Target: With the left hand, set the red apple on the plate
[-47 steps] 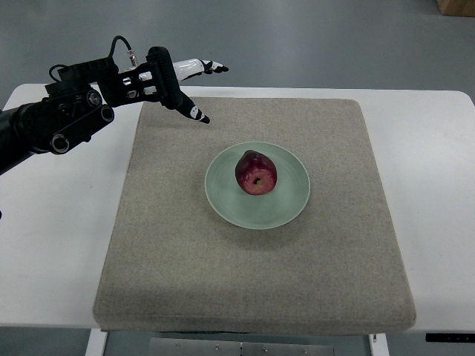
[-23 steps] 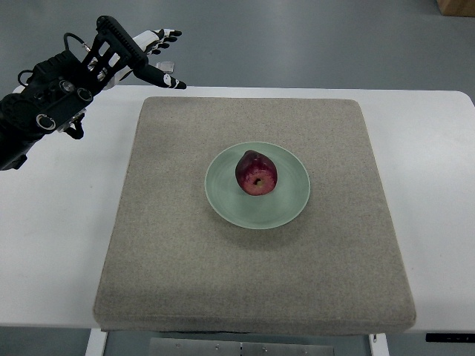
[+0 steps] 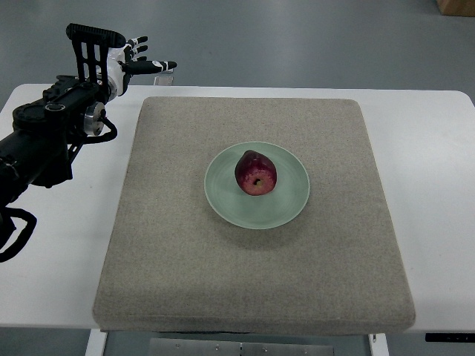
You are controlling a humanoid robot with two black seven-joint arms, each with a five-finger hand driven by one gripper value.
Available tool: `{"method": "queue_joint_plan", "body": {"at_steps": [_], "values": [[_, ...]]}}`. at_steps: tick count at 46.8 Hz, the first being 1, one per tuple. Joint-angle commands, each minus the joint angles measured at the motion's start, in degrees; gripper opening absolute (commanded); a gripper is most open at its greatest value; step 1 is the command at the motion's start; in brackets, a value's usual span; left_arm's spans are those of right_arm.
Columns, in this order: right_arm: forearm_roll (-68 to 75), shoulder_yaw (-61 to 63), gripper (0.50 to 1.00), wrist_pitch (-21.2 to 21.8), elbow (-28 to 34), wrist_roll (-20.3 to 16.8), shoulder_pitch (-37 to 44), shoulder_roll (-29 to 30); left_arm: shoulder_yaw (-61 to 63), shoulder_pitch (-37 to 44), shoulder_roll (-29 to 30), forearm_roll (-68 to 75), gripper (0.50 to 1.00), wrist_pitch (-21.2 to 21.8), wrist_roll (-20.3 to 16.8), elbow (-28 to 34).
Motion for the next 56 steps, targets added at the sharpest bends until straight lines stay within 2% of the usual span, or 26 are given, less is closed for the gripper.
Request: {"method": "queue_joint_plan", "body": {"at_steps": [1,9,18,23,31,42,49,56], "values": [[0.0,0.0,0.964,0.0,-0.1,0.0,0.0,0.0,-0.1,0.7,-0.1,-3.6,0.992,-1.4,-0.2,0.7],[0.0,0.0,0.964,0.0,-0.1,0.0,0.0,0.0,-3.8,2.6,-0.2,-5.4,0.992,-7.0,-1.9,2.4],[0.0,0.0,0.964,0.0,-0.1,0.0,0.0,0.0,-9.6,4.2,-1.3,-6.0,0.994,-10.8,-2.8,3.9],[0.0,0.0,0.964,0.0,-0.1,0.0,0.0,0.0,-9.9,5.1,-2.0,-6.1,0.994,-12.8,-5.7,3.9],[0.0,0.0,0.964,0.0,0.0,0.0,0.0,0.0,-10.0,6.3,-2.1,-7.3,0.994,-19.4,-10.0,3.9],[0.0,0.0,0.964,0.0,-0.1,0.0,0.0,0.0,-10.4,7.0,-2.3,-10.2,0.996,-21.1,-11.1,3.9],[0.0,0.0,0.964,0.0,-0.1,0.0,0.0,0.0,-11.7,7.1,-2.2,-13.7,0.996,-25.5,-12.8,3.9],[0.0,0.0,0.964,0.0,0.0,0.0,0.0,0.0,-11.8,7.1,-2.5,-16.2,0.994,-26.6,-13.8,3.7]]}}
